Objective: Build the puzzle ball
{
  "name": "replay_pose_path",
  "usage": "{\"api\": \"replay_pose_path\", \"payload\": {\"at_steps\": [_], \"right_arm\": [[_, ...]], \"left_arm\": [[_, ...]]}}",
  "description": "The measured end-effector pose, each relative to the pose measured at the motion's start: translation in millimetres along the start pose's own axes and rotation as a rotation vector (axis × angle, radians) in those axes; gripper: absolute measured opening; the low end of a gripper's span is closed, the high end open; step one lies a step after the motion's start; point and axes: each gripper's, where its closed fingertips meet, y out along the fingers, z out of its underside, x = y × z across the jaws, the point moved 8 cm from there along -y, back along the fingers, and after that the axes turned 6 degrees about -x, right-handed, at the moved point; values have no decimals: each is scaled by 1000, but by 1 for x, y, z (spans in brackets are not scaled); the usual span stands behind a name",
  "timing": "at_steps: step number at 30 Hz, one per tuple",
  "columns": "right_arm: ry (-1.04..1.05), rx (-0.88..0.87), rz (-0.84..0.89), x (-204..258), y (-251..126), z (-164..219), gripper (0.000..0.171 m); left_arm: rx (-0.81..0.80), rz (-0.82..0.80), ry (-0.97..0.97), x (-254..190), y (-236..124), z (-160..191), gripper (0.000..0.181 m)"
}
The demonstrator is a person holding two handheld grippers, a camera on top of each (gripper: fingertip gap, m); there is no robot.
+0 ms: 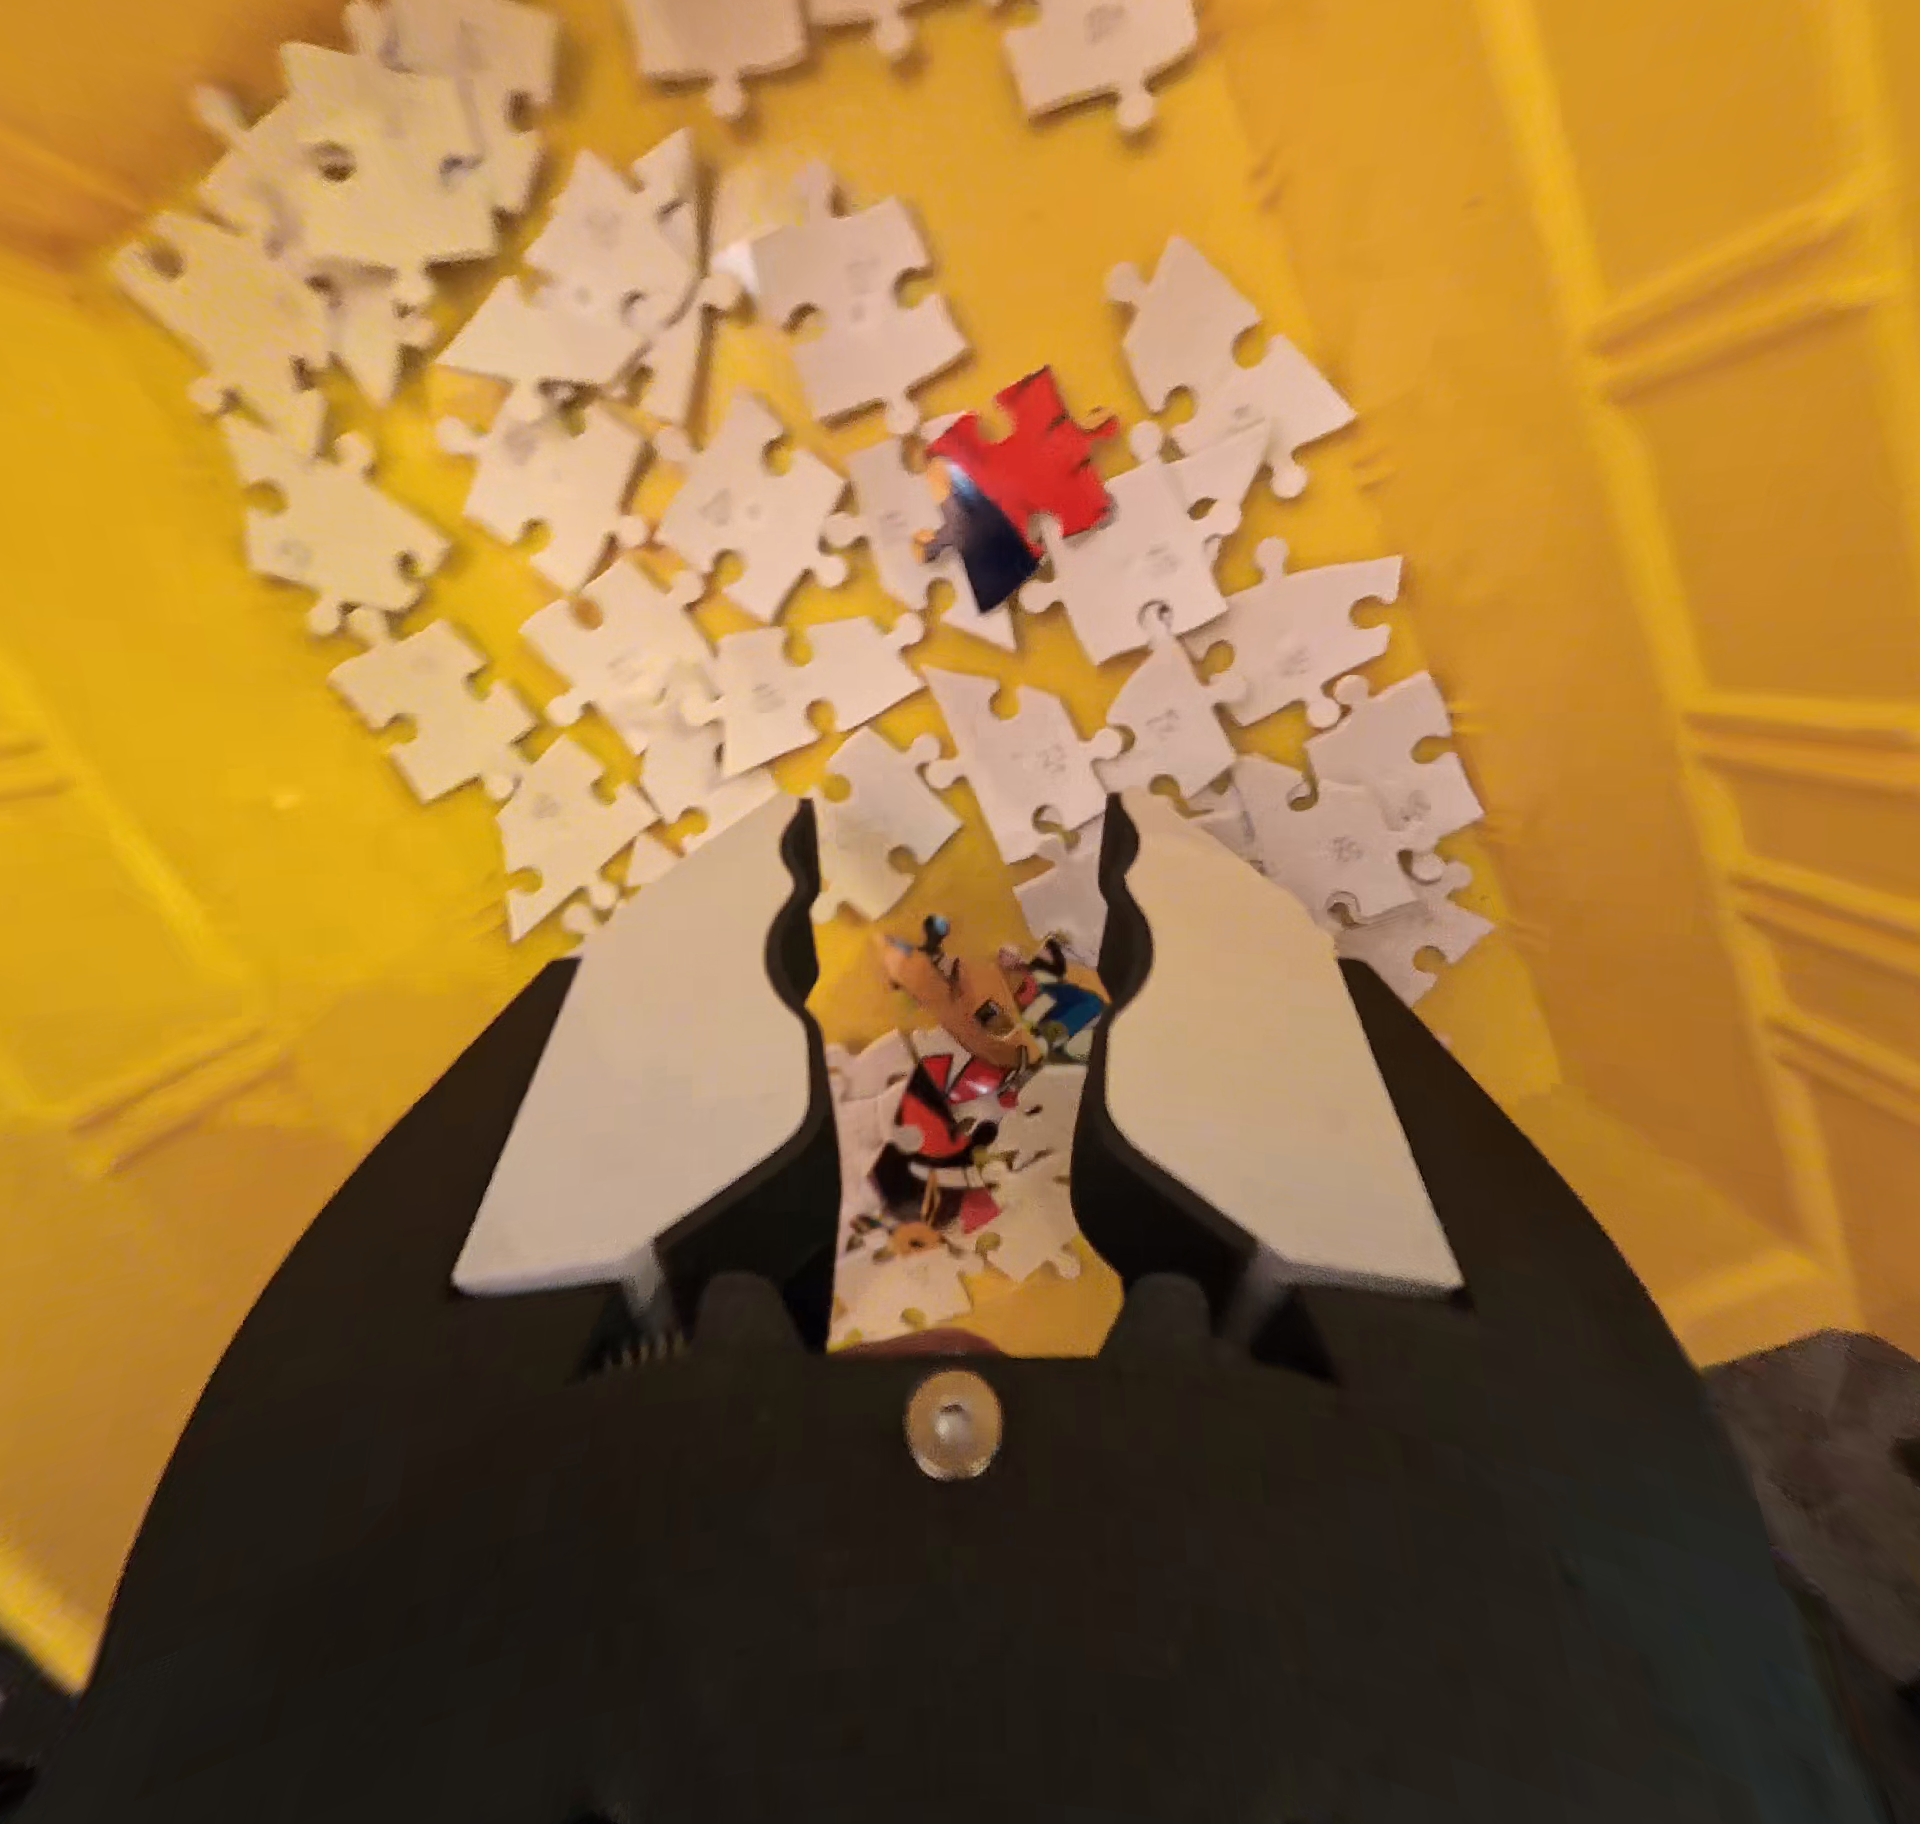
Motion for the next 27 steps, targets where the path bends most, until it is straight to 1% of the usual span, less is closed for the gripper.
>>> {"api": "replay_pose_path", "payload": {"at_steps": [2, 3, 7, 12, 18, 21, 24, 27], "right_arm": [[1, 0, -1, 0, 0, 0, 7], [2, -1, -2, 0, 0, 0, 7], [1, -1, -2, 0, 0, 0, 7], [2, -1, -1, 0, 0, 0, 7], [2, -3, -3, 0, 0, 0, 7], [2, -2, -3, 0, 0, 0, 7], [2, -3, -2, 0, 0, 0, 7], [4, -5, -4, 0, -1, -1, 7]], "left_arm": [[-23, -13, -29, 4, -6, 1, 51], [-6, -23, -25, 4, -7, 3, 51], [40, -46, -11, 4, -2, 8, 49], [42, -49, -21, 6, 0, 9, 46], [52, -9, 11, 6, 5, 6, 43], [37, 29, 65, 3, 7, 0, 36], [19, 23, 89, 1, 3, -5, 40], [-1, 50, 95, -5, 1, -9, 36]]}}
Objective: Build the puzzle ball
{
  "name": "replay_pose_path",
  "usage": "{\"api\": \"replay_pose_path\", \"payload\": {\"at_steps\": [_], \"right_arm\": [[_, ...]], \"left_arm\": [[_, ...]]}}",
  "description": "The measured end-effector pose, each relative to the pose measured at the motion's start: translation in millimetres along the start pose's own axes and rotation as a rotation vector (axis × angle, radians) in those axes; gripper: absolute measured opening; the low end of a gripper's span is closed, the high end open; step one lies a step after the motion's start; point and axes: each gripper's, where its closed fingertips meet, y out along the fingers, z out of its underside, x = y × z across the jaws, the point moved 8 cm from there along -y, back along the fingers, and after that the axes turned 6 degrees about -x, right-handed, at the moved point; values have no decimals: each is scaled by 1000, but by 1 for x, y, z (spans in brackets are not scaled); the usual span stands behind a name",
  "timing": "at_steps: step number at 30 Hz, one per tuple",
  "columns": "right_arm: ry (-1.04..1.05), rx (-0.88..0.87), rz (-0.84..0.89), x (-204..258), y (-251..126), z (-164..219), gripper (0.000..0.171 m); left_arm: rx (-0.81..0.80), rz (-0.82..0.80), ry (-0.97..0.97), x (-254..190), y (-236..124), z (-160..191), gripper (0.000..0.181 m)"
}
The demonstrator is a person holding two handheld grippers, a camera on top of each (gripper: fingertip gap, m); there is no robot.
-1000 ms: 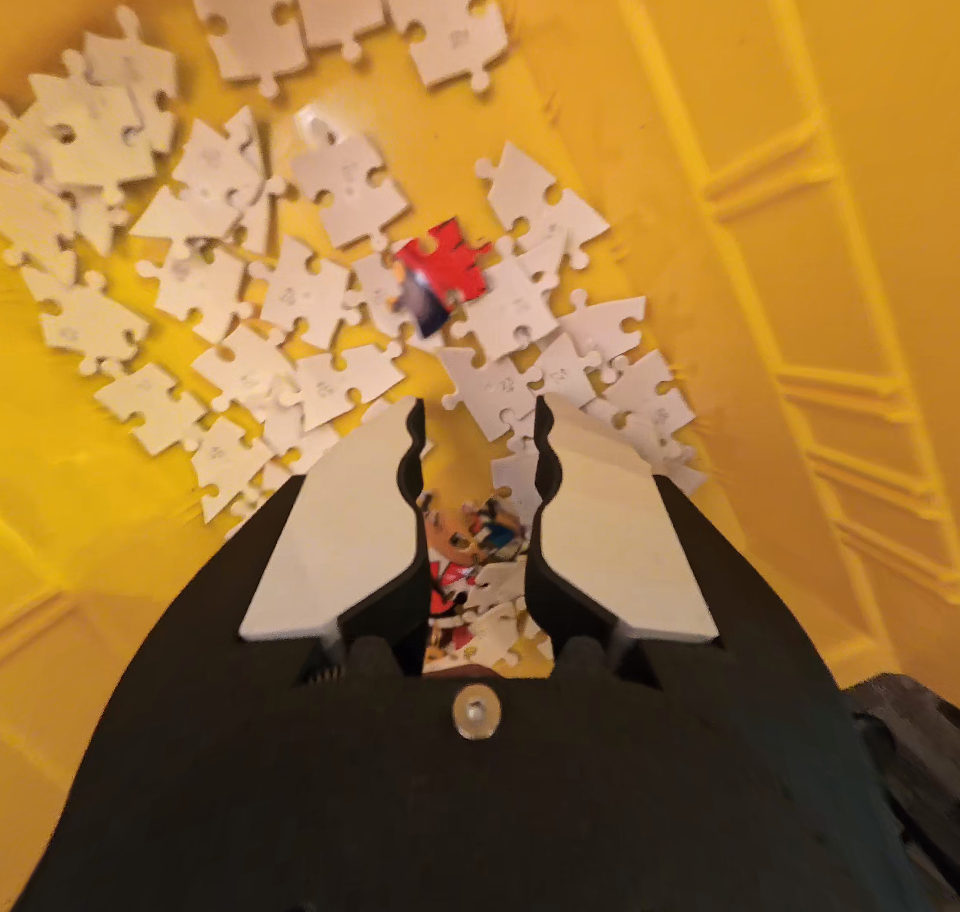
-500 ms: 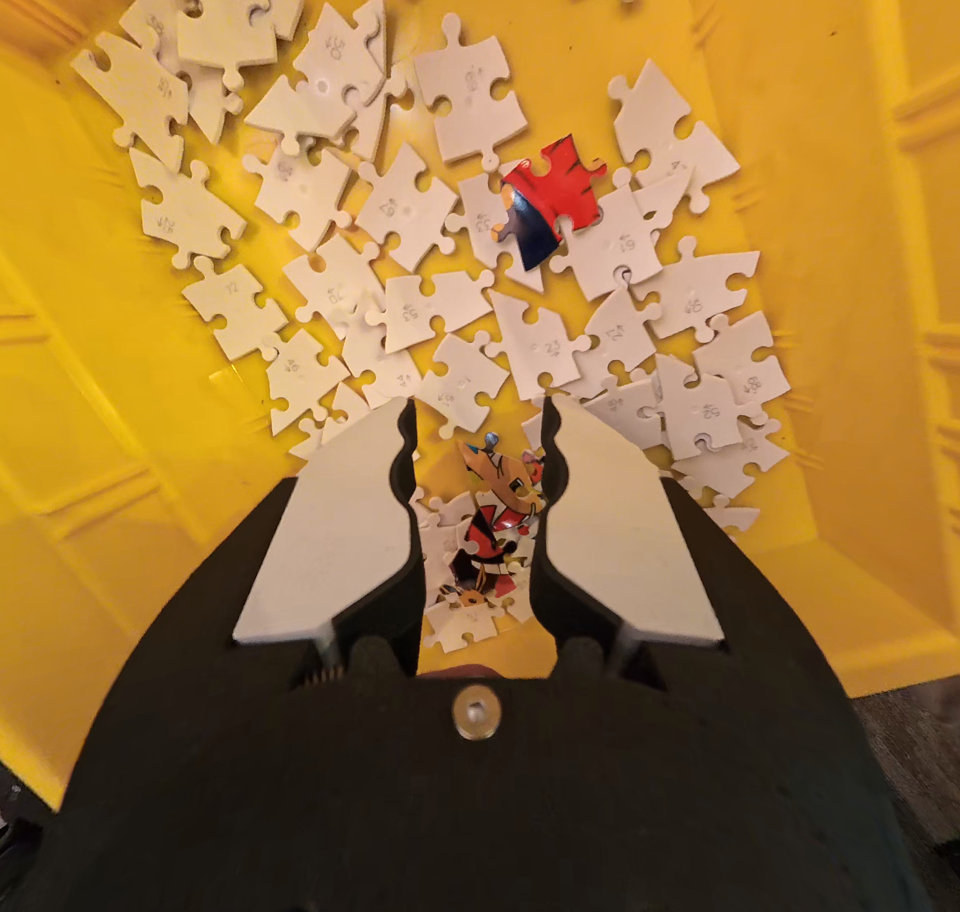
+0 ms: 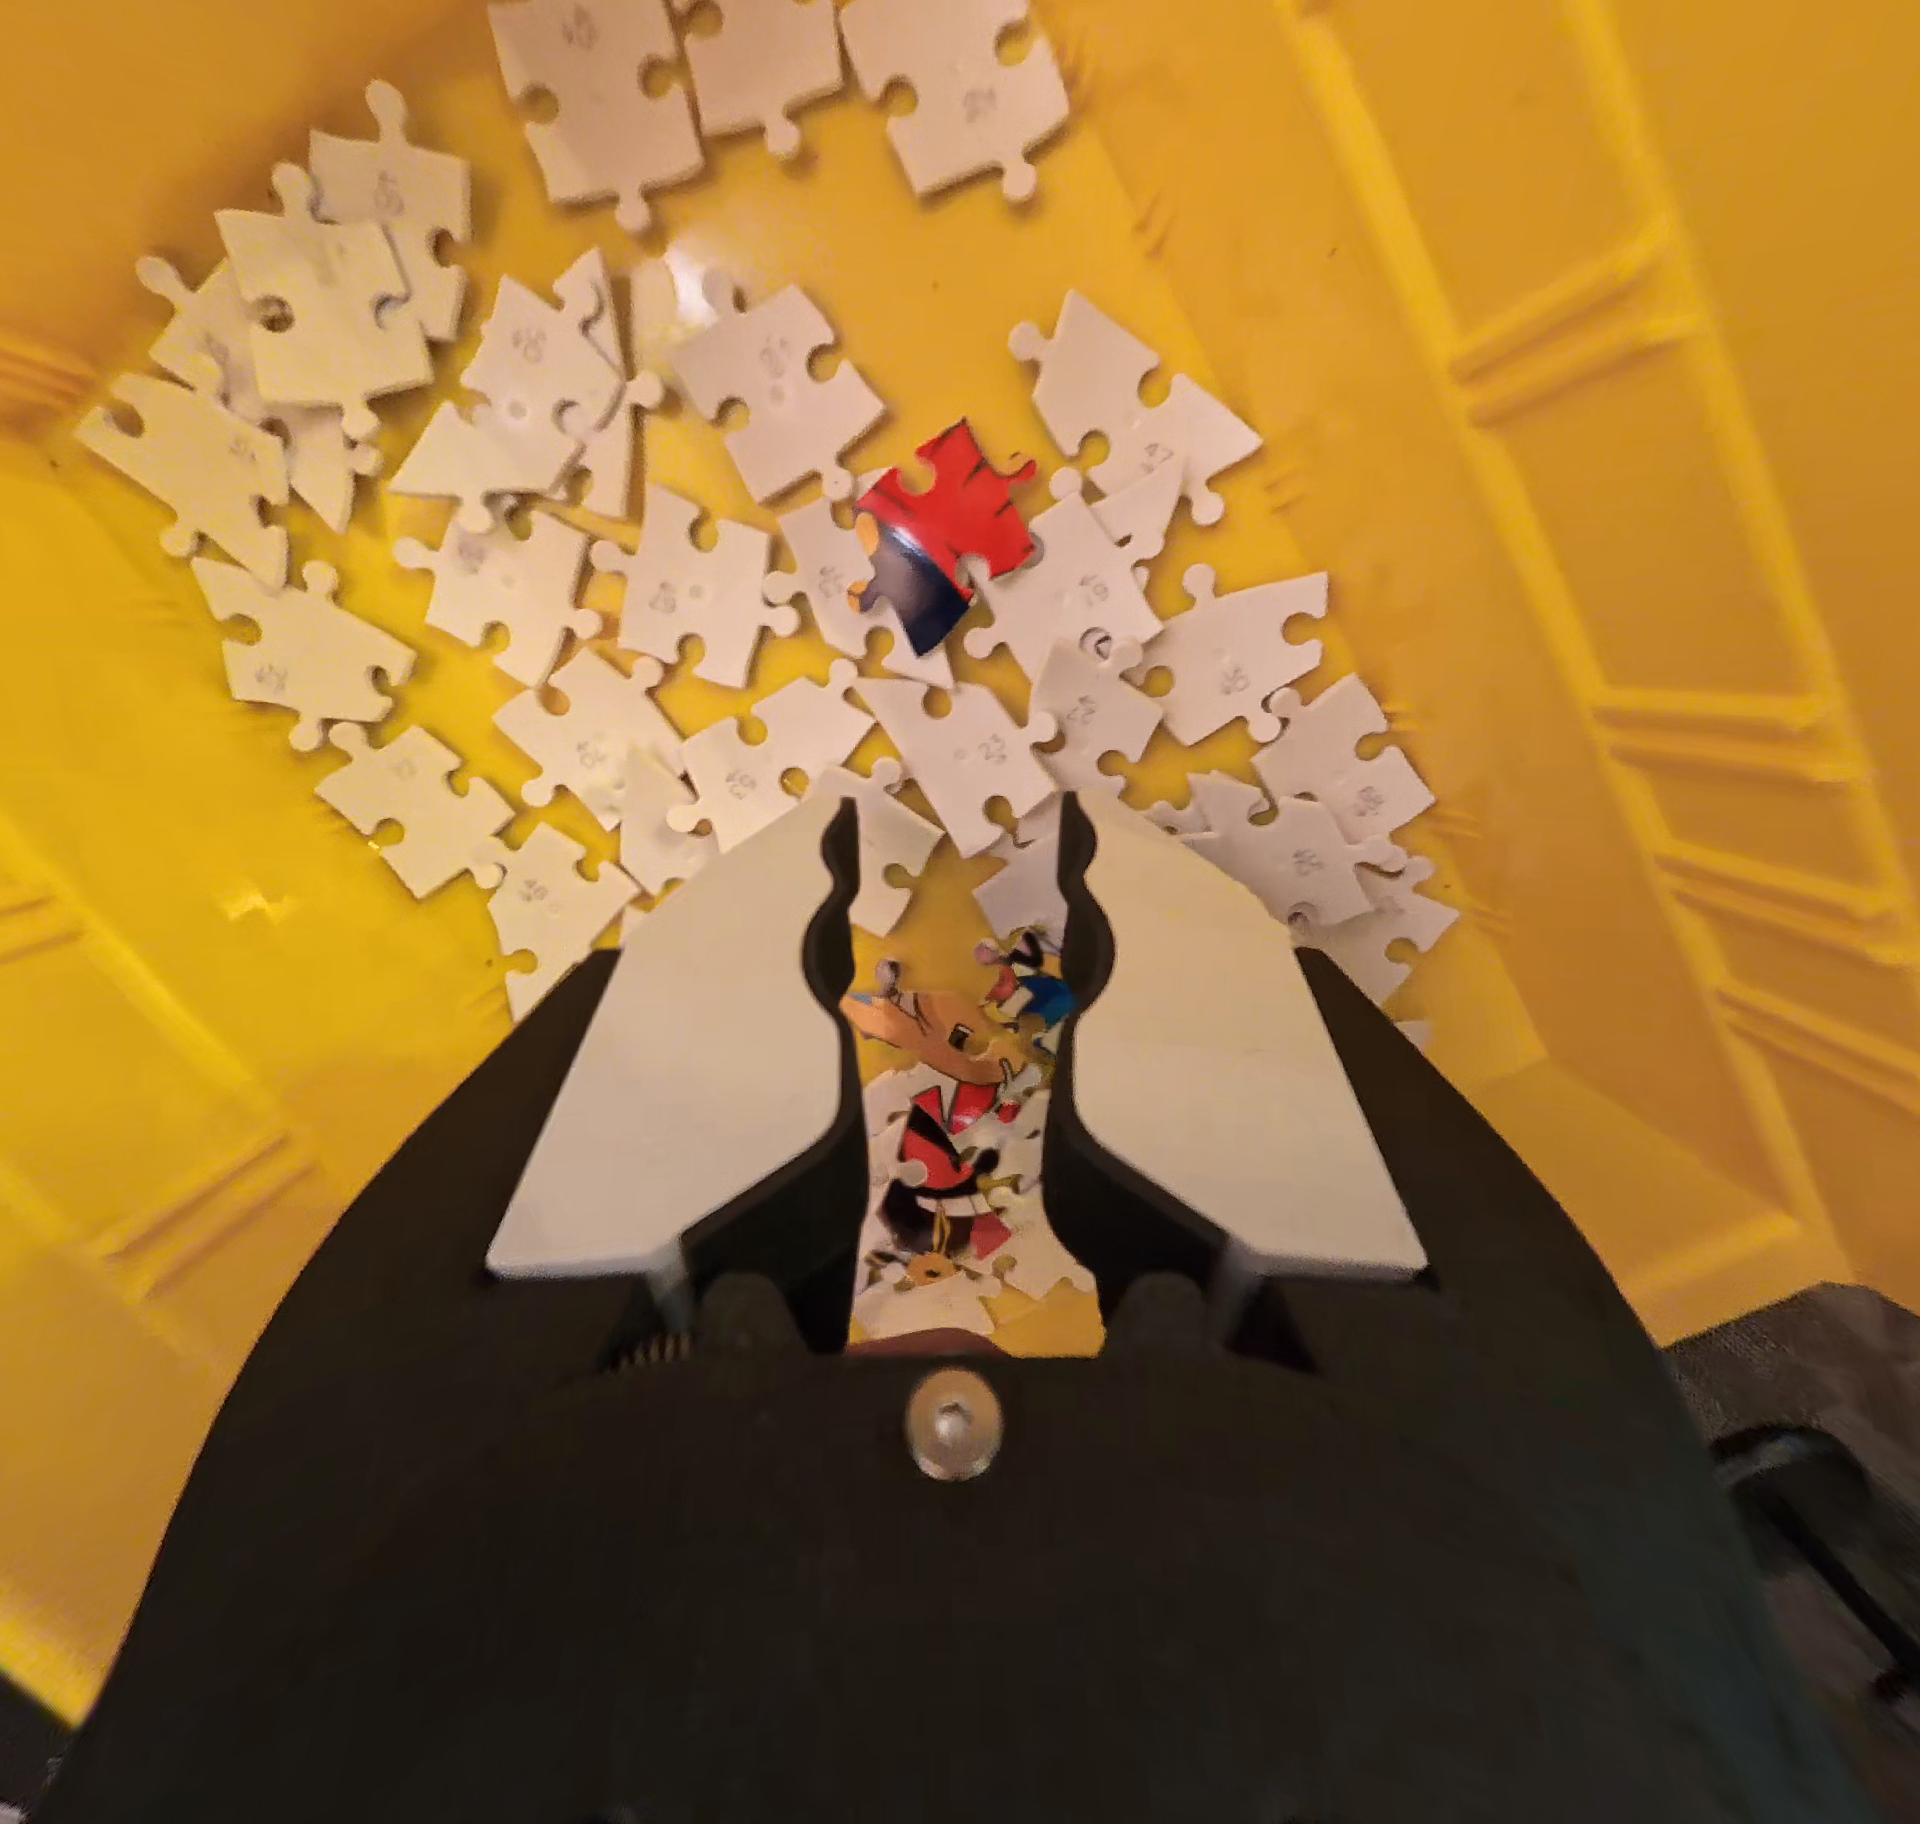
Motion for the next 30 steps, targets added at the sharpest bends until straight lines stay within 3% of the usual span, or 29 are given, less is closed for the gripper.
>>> {"api": "replay_pose_path", "payload": {"at_steps": [4, 8, 11, 13, 19, 27, 30], "right_arm": [[-1, -1, -2, 0, 0, 0, 7], [-2, 0, -2, 0, 0, 0, 7], [-2, -1, -3, 0, 0, 0, 7], [-2, 0, -4, 0, 0, 0, 7], [-3, 1, -4, 1, 0, 0, 7], [-4, -1, -5, 1, 0, 0, 7], [-3, -1, -6, 1, 0, 0, 7]], "left_arm": [[44, 1, 46, -7, 10, 2, 30], [32, 2, 59, -10, 12, 0, 7], [27, -2, 68, -11, 12, 0, 0], [22, -15, 73, -12, 11, 0, 0], [-4, -54, 79, -9, 12, -4, 43], [-35, 11, 18, -5, 15, -4, 19], [-42, 13, 2, -2, 15, -2, 18]]}}
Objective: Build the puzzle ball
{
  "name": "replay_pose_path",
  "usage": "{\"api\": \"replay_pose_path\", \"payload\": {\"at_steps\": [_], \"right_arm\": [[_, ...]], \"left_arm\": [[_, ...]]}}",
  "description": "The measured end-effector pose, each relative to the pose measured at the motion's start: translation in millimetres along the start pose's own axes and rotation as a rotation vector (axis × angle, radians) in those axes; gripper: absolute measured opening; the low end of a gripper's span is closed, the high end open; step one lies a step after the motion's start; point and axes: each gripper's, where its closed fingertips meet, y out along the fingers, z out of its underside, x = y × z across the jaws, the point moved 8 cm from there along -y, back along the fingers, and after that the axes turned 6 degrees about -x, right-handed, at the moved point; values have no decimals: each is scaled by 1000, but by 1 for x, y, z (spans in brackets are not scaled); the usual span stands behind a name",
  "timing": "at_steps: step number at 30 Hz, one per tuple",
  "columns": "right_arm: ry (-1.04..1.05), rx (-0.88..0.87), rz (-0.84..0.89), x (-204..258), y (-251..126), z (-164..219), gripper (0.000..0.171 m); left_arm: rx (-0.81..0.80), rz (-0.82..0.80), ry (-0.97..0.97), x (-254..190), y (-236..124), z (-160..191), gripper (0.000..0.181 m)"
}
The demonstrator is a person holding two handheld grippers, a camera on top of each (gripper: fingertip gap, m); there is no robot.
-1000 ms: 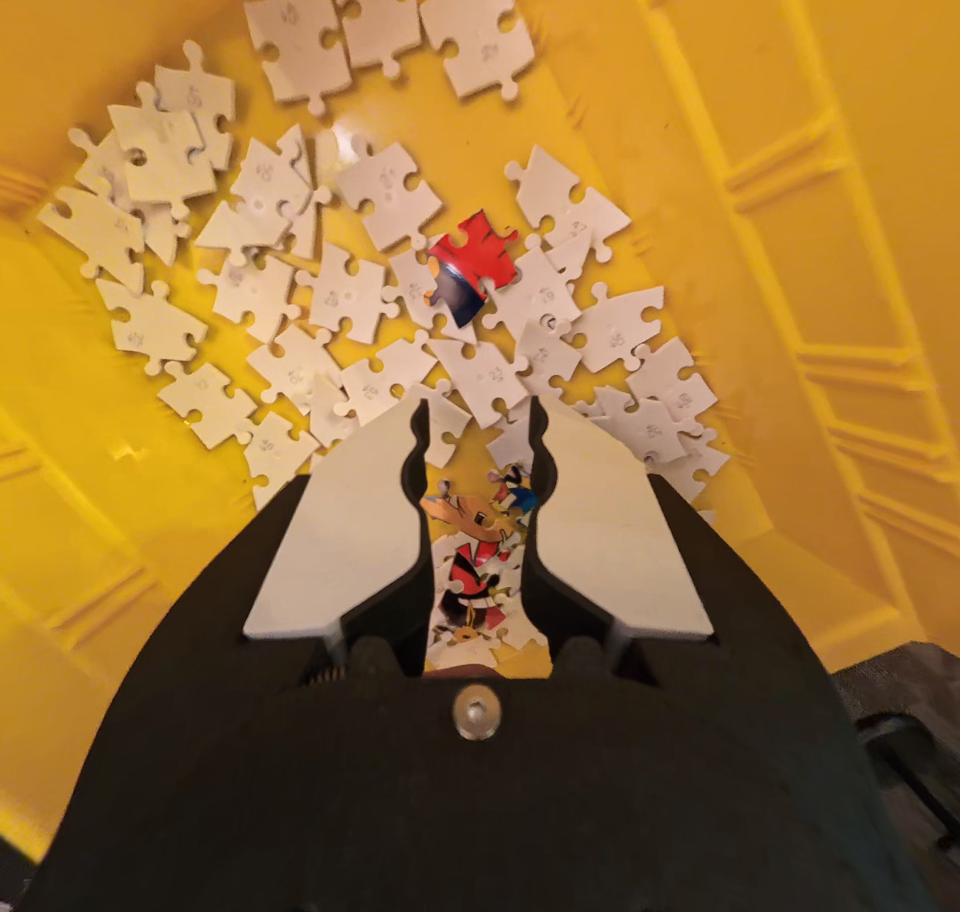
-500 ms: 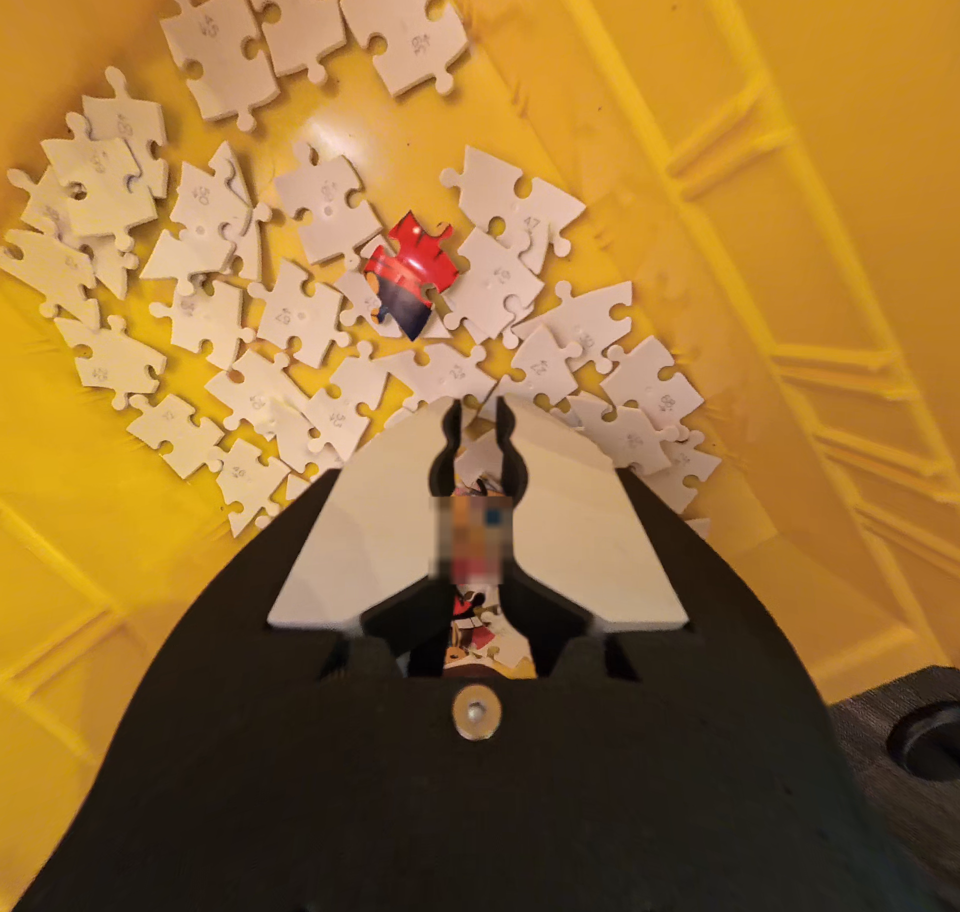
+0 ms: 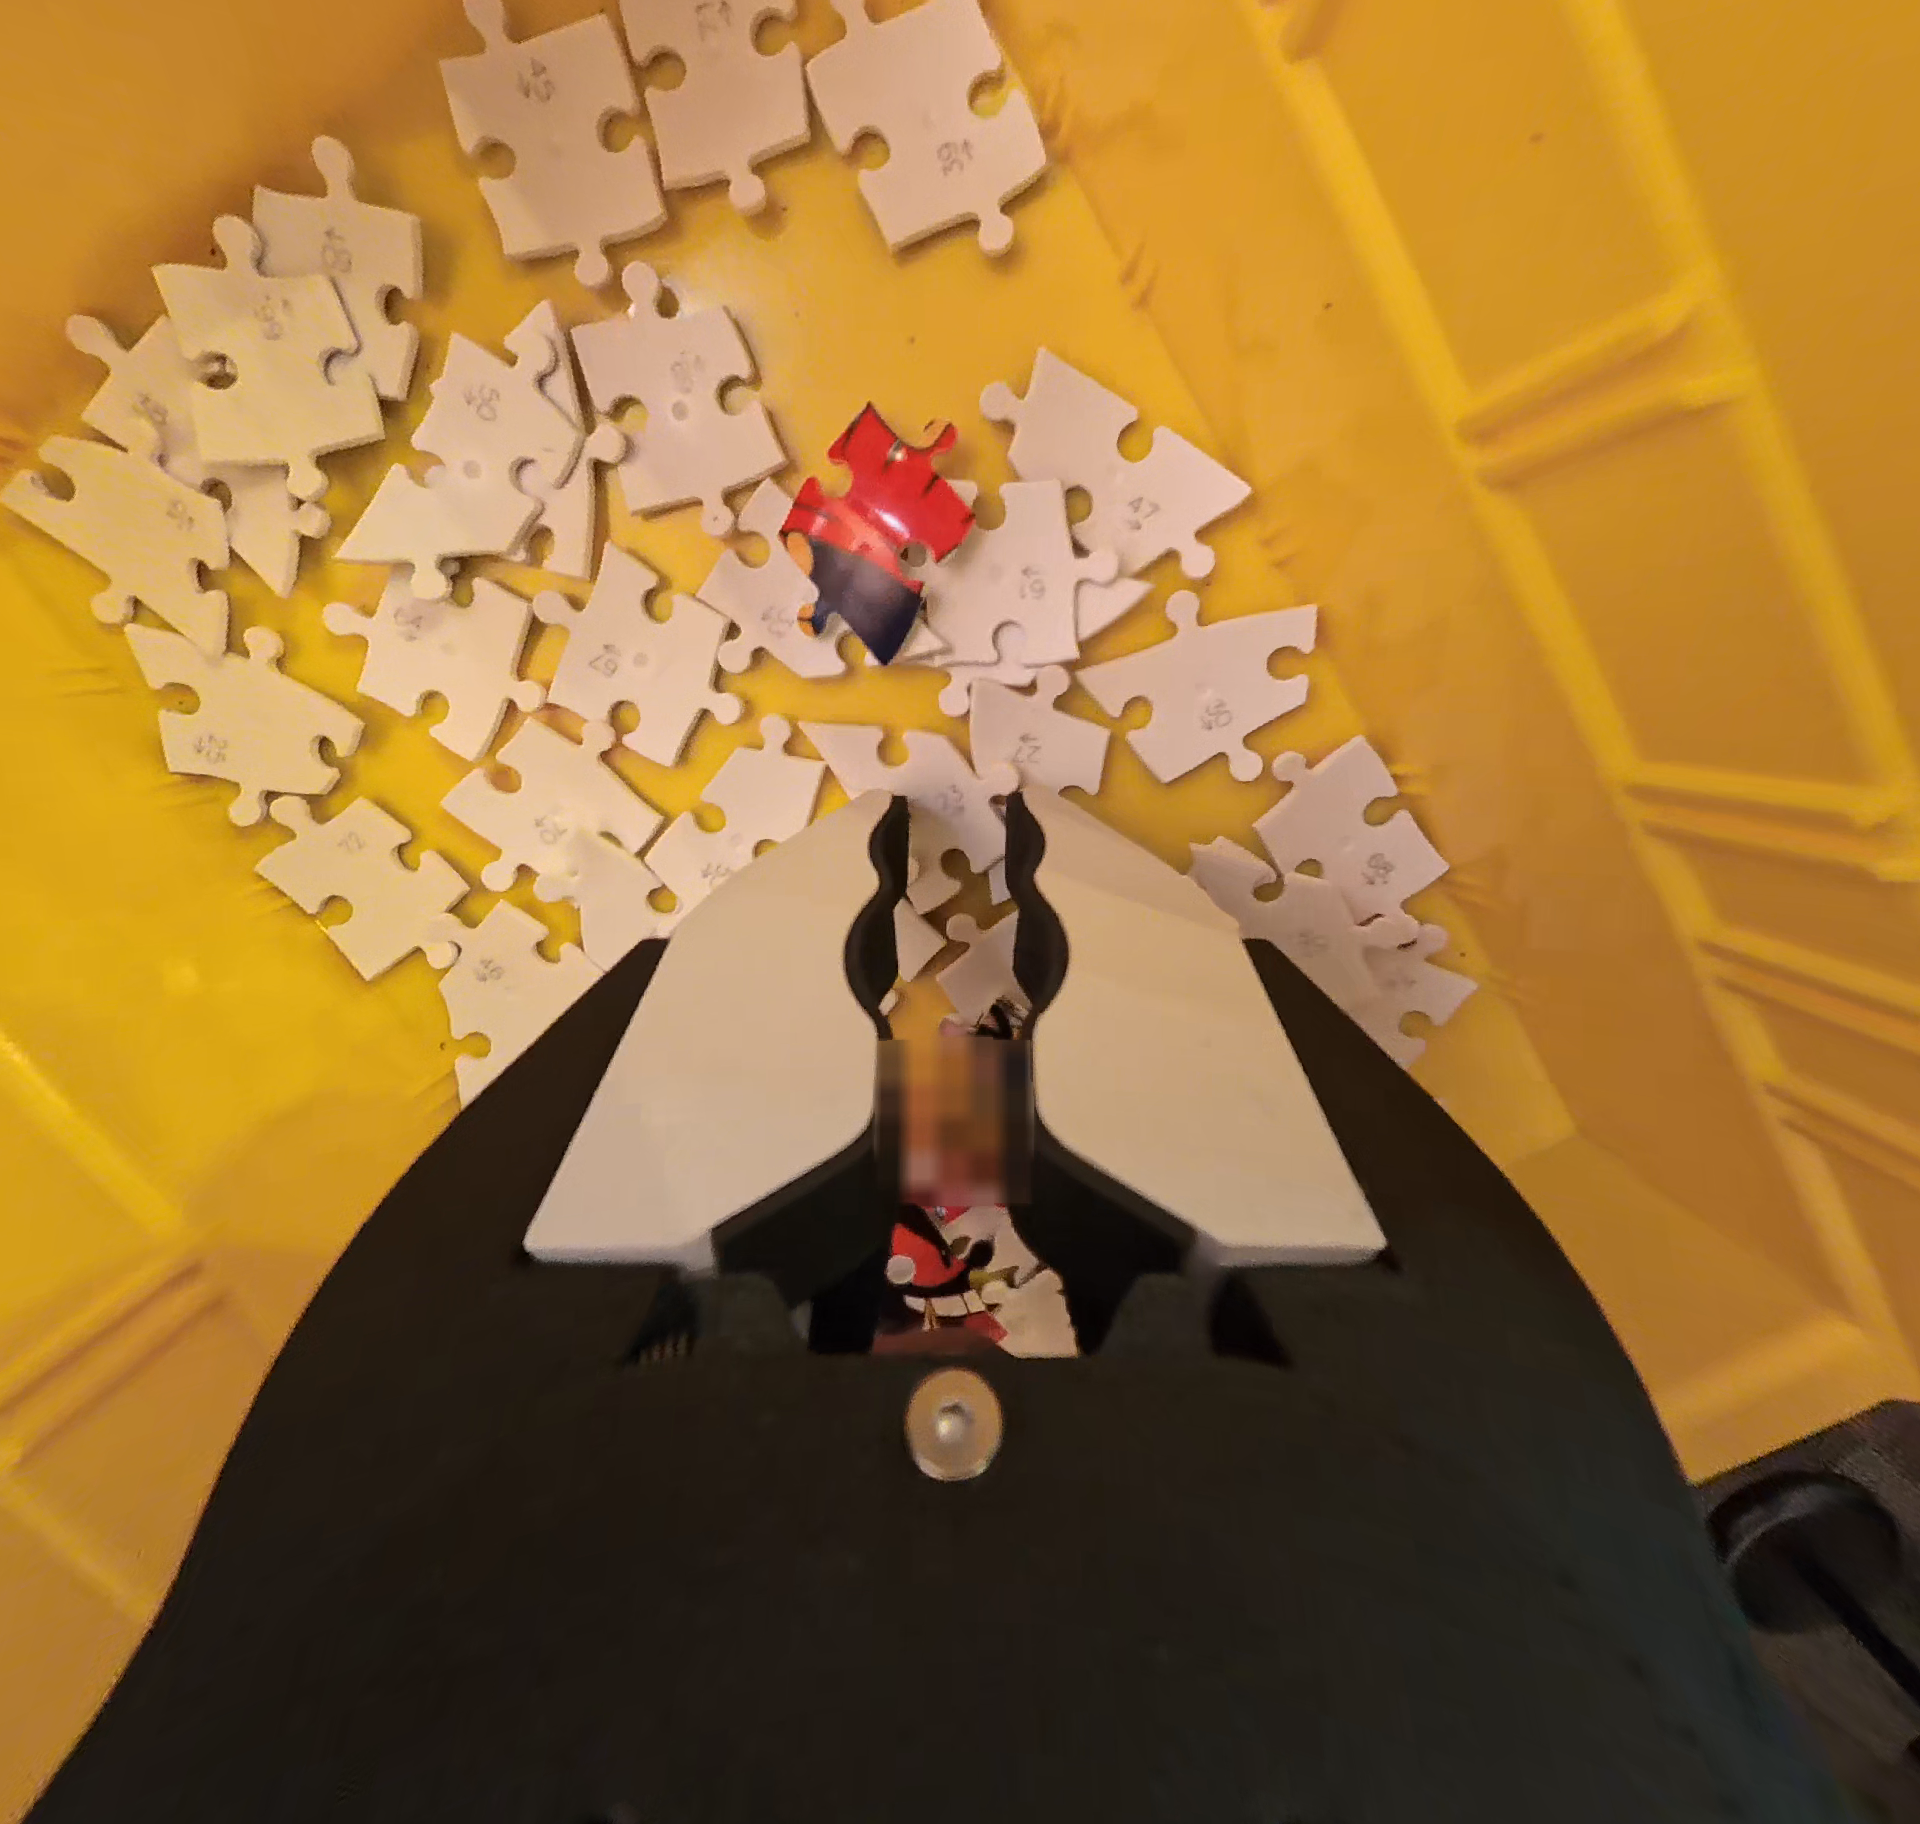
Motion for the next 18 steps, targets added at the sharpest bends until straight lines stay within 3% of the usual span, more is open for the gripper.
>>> {"api": "replay_pose_path", "payload": {"at_steps": [4, 10, 15, 18], "right_arm": [[-1, 0, -1, 0, 0, 0, 7], [-2, -1, -1, 0, 0, 0, 7], [-1, 0, -2, 0, 0, 0, 7], [-3, 1, -2, 0, 0, 0, 7]], "left_arm": [[4, -3, 7, 0, -1, 1, 0], [-42, 1, -18, 1, -10, 2, 0], [6, -81, -43, 10, -10, 6, 39], [16, -46, -76, 10, -5, 7, 33]]}}
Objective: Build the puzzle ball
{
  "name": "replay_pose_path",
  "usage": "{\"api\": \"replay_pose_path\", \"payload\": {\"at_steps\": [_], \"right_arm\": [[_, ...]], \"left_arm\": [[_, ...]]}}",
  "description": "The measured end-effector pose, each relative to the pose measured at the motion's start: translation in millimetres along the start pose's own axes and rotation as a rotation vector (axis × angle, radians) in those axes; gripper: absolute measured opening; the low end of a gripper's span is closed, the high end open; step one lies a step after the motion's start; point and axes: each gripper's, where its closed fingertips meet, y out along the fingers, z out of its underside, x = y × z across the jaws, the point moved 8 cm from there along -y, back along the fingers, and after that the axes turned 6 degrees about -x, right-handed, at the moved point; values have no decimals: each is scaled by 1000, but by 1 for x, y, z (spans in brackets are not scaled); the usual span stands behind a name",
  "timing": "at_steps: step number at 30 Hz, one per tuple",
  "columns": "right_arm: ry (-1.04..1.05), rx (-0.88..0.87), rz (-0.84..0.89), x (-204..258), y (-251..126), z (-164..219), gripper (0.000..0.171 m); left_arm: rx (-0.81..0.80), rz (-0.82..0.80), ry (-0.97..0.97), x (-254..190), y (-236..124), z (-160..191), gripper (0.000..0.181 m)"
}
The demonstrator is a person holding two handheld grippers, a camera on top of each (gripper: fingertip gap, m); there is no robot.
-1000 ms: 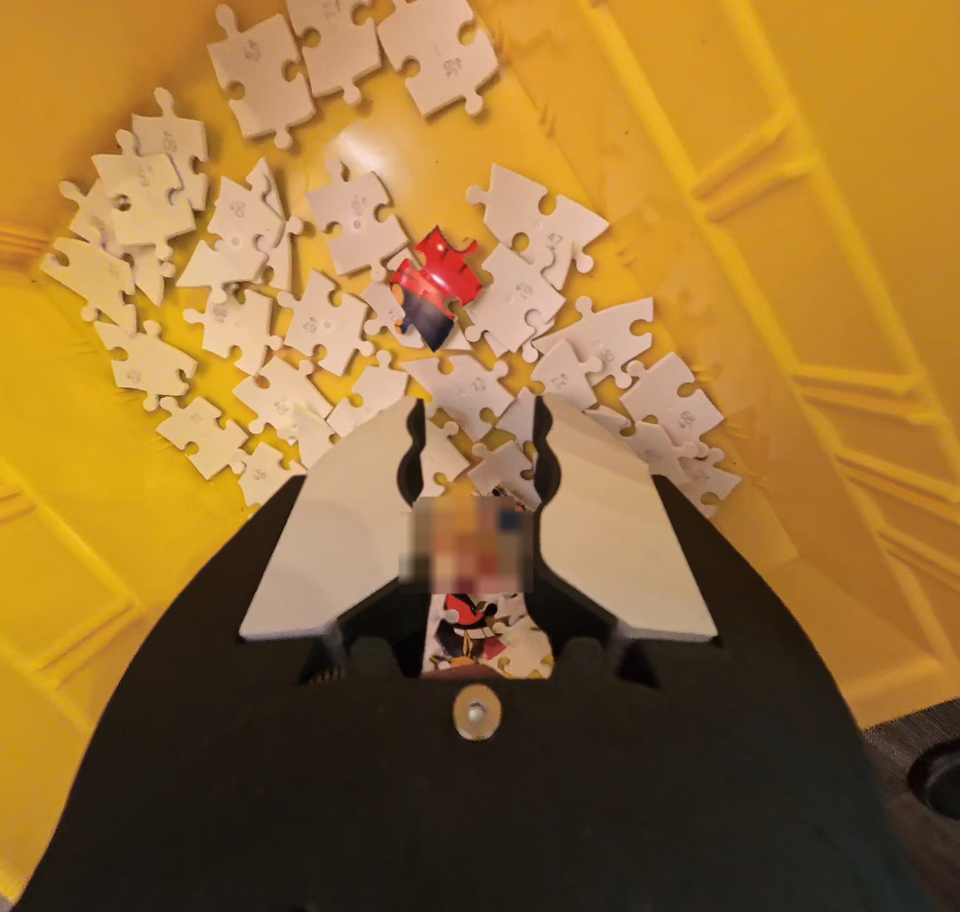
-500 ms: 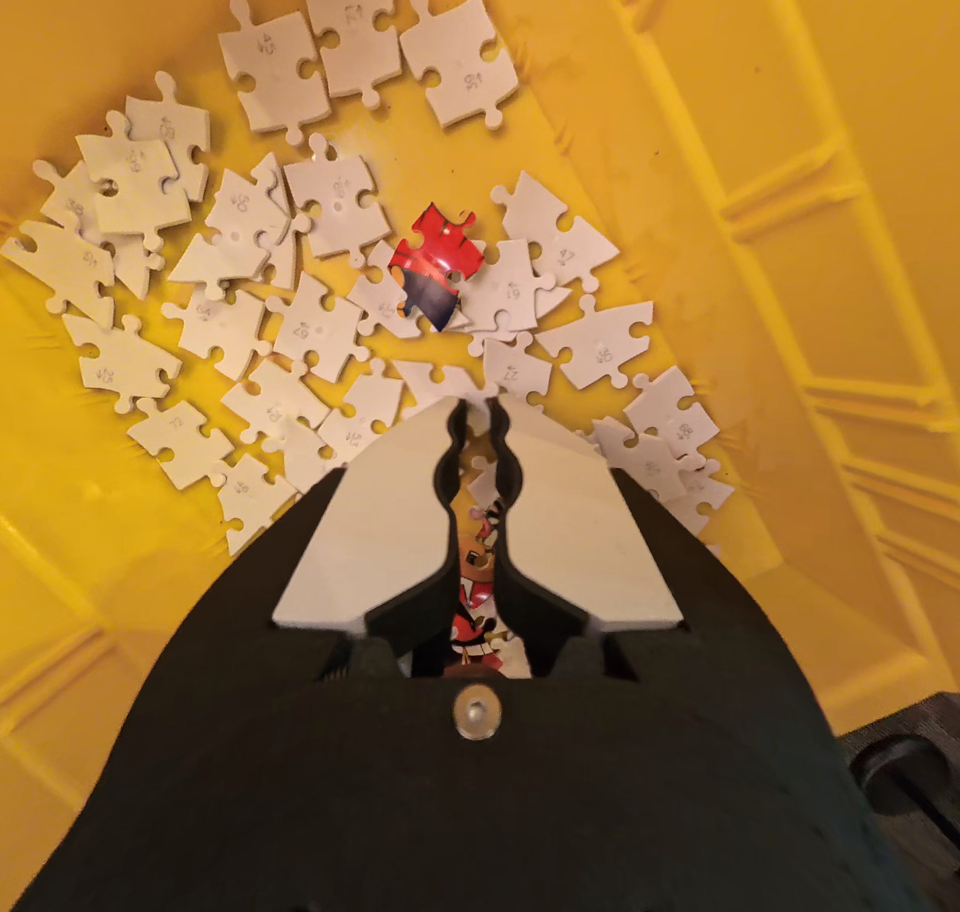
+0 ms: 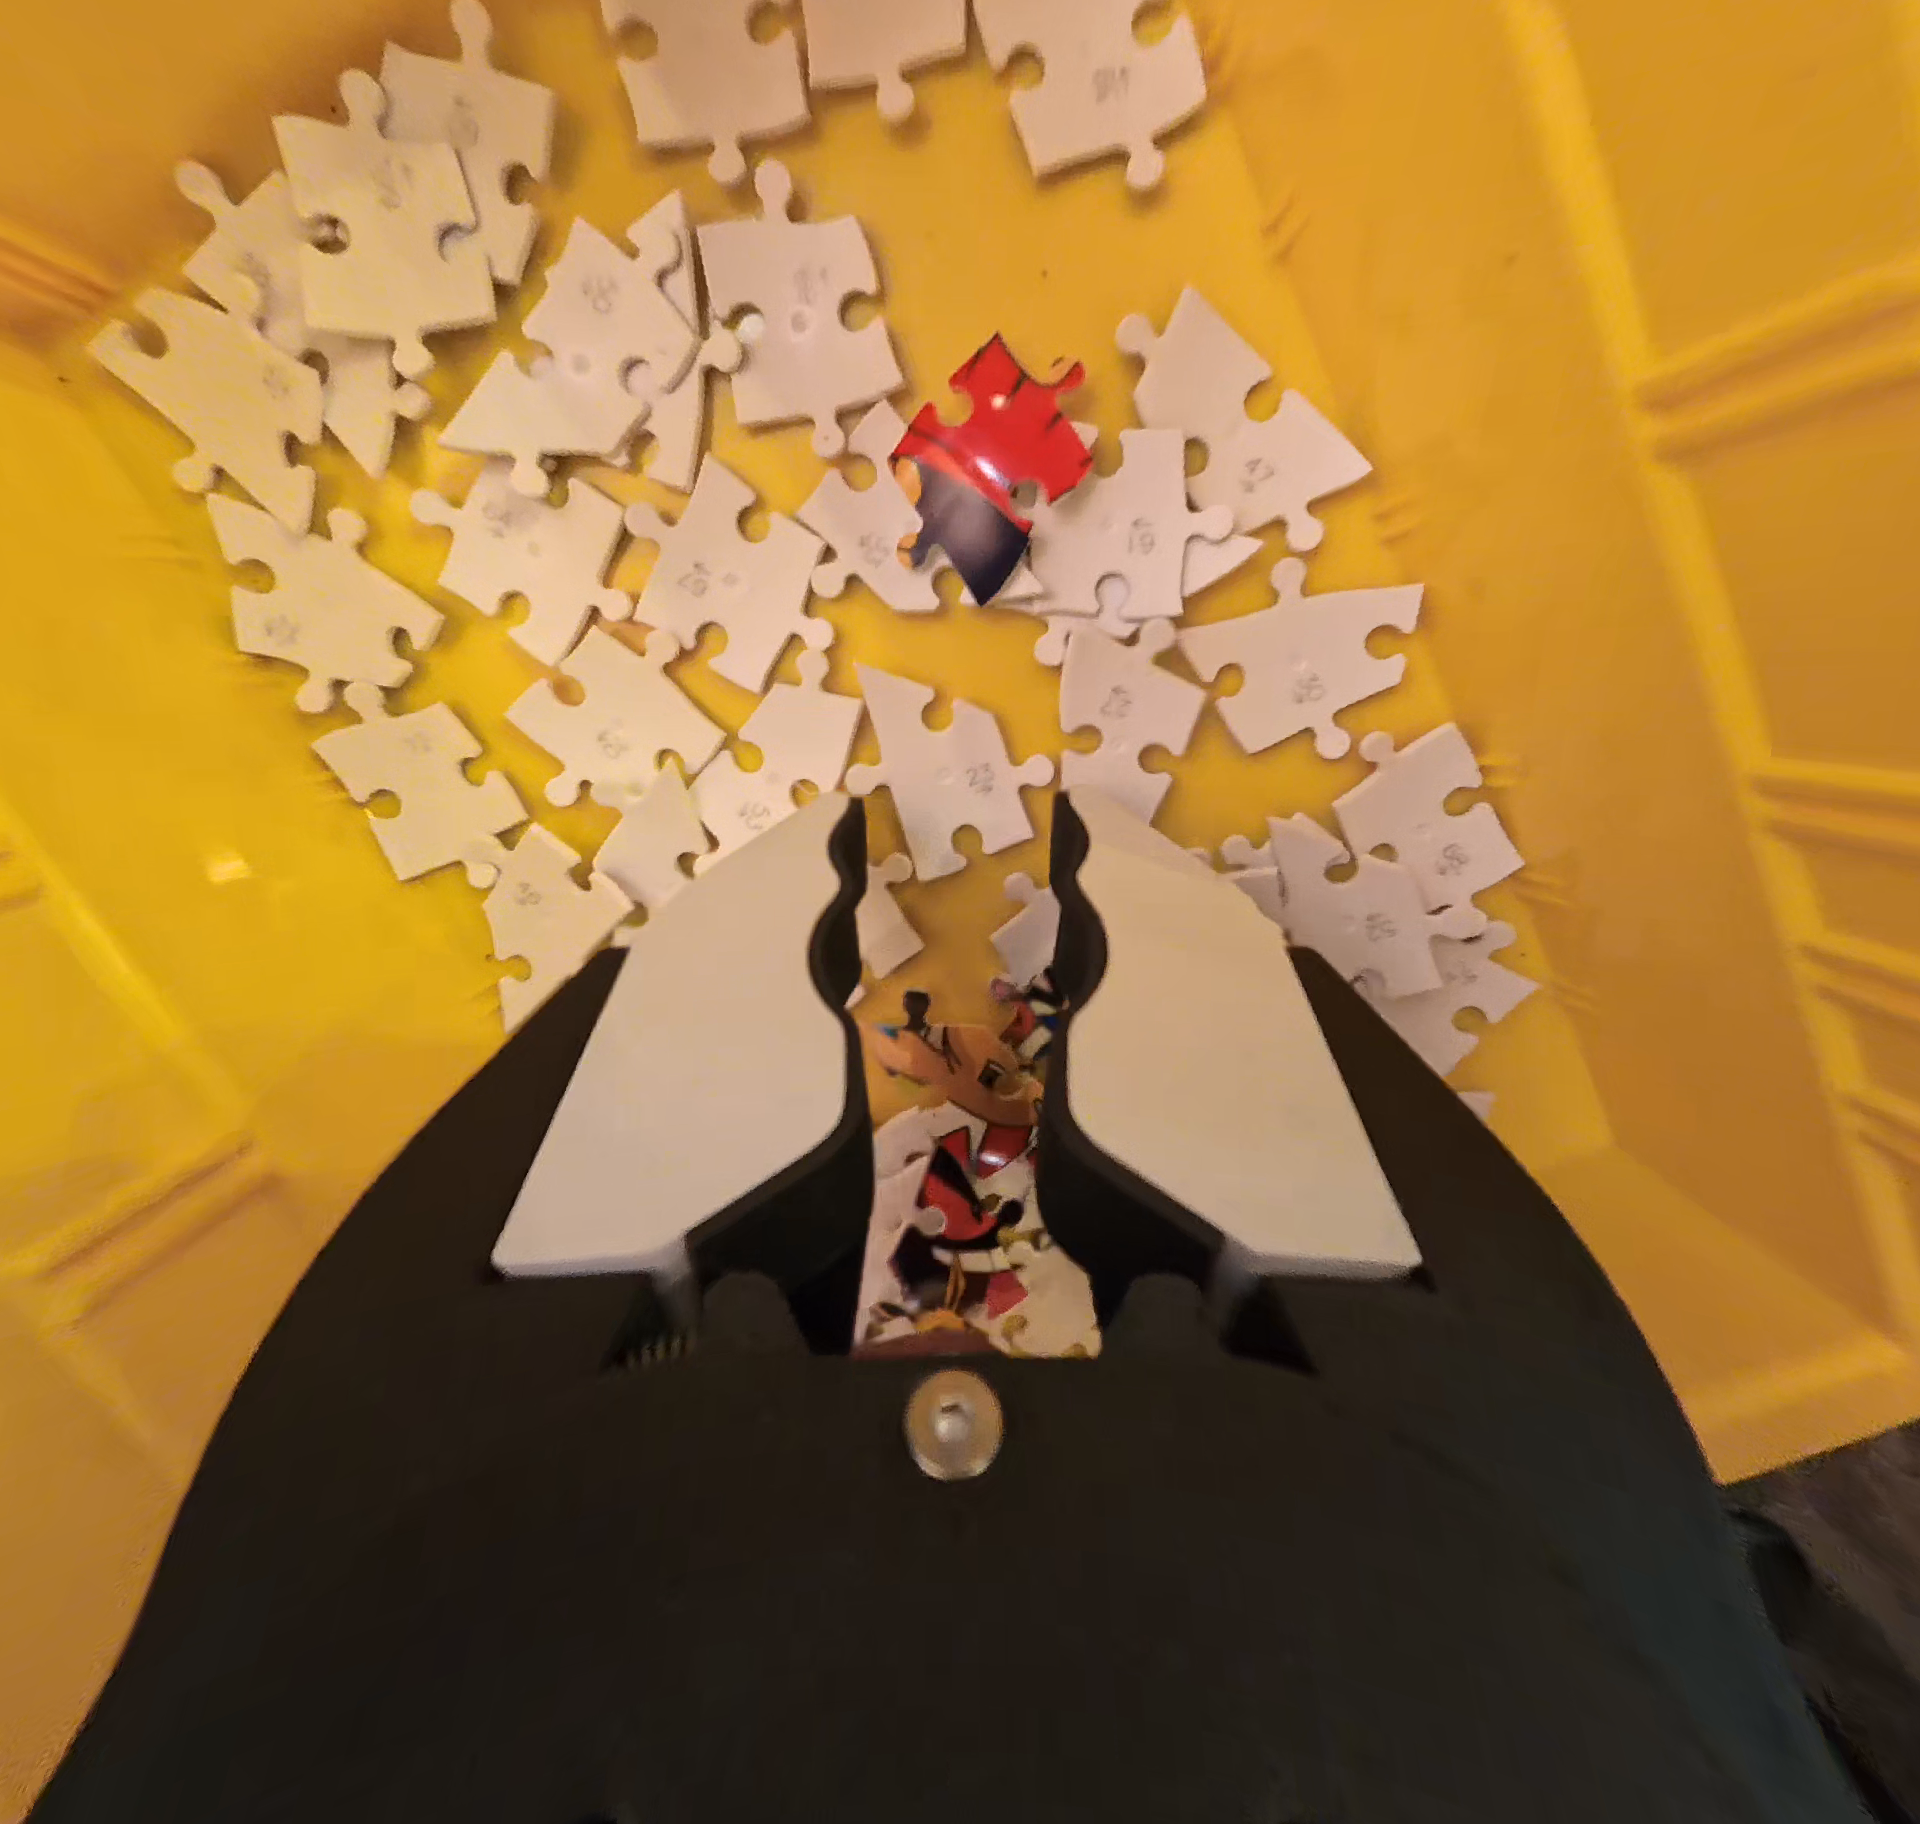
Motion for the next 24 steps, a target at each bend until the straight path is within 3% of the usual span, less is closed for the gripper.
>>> {"api": "replay_pose_path", "payload": {"at_steps": [5, 13, 24], "right_arm": [[1, -2, -1, 0, 0, 0, 7], [1, -3, -3, 0, 0, 0, 7], [-3, 9, -4, 0, 1, 0, 7]], "left_arm": [[-10, 63, -41, 2, 3, -1, 23], [-37, 45, -15, 2, -2, -2, 22], [-171, -13, 35, -19, -51, -25, 22]]}}
